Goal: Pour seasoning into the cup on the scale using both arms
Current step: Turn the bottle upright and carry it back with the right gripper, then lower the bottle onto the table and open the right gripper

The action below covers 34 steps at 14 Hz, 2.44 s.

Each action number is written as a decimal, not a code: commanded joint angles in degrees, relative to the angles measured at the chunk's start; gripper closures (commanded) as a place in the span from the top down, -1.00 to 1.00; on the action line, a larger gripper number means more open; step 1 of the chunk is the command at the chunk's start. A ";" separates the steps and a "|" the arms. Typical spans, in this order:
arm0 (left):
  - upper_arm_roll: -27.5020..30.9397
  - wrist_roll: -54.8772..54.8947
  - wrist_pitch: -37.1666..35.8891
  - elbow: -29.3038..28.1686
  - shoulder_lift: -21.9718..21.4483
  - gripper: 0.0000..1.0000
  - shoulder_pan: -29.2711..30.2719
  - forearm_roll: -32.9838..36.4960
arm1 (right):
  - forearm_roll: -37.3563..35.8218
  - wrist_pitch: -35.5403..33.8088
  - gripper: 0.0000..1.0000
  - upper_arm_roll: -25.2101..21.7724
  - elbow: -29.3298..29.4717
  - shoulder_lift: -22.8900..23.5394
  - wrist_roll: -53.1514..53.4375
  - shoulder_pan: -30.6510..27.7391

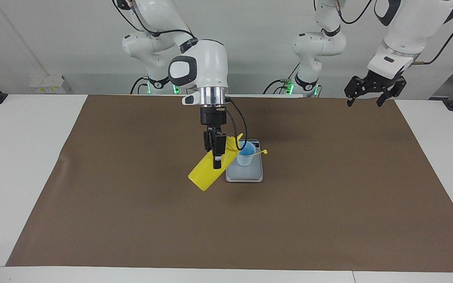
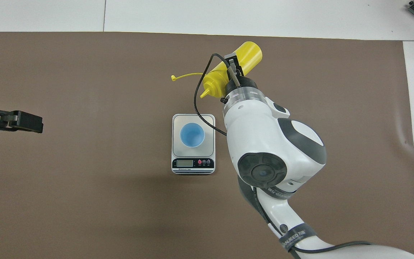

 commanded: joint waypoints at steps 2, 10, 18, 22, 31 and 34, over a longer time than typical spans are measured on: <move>-0.58 -0.60 -1.26 -1.22 -1.64 1.00 1.12 0.06 | 21.23 -10.77 -1.00 0.36 -2.77 -8.54 -16.74 -1.02; -0.58 -0.60 -1.35 -1.22 -1.64 1.00 1.03 0.06 | 65.12 -35.10 -1.00 -0.08 -2.42 -14.18 -60.78 -18.32; -0.58 -0.60 -1.35 -1.22 -1.64 1.00 1.03 0.06 | 79.05 -53.76 -1.00 -0.17 -2.68 -9.98 -70.56 -36.26; -0.58 -0.60 -1.35 -1.22 -1.64 1.00 1.12 0.06 | 81.07 -58.25 -1.00 -0.26 -0.92 -1.80 -79.54 -41.72; -0.58 -0.60 -1.35 -1.22 -1.64 1.00 1.03 0.06 | 76.42 -59.67 -1.00 -0.35 4.35 12.27 -87.37 -45.68; -0.58 -0.60 -1.26 -1.22 -1.64 1.00 1.03 0.06 | 76.59 -59.31 -1.00 -0.43 3.04 12.45 -87.37 -46.73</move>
